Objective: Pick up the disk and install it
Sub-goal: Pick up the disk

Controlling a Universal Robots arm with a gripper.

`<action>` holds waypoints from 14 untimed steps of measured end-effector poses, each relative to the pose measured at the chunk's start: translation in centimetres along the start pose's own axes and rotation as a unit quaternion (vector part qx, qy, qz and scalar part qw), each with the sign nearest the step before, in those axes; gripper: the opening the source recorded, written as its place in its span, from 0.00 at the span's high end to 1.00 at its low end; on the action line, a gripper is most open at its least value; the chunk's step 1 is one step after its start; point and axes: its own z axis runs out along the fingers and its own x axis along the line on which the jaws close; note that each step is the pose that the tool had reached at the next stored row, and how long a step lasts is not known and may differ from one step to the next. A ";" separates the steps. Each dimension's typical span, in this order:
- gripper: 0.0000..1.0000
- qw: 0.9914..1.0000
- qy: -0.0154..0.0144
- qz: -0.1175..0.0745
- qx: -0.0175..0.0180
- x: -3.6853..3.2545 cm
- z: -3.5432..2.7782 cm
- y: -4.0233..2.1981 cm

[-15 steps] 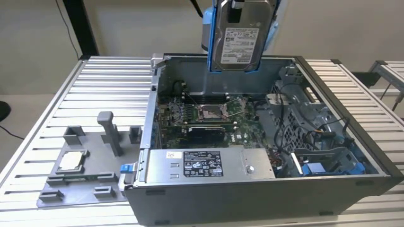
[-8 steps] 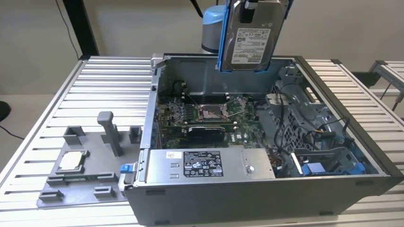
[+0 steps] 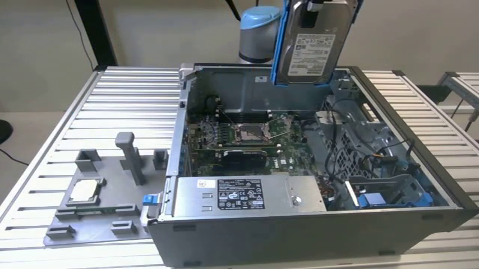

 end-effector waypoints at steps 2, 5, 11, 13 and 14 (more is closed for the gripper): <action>1.00 1.000 0.000 0.000 0.000 0.01 -0.02 -0.58; 1.00 1.000 0.000 0.000 0.000 0.04 -0.04 -1.45; 1.00 1.000 0.000 0.000 0.000 0.10 -0.08 -3.16; 1.00 1.000 0.000 0.000 0.000 0.12 -0.10 -3.74; 1.00 1.000 0.000 0.000 0.000 0.12 -0.10 -4.03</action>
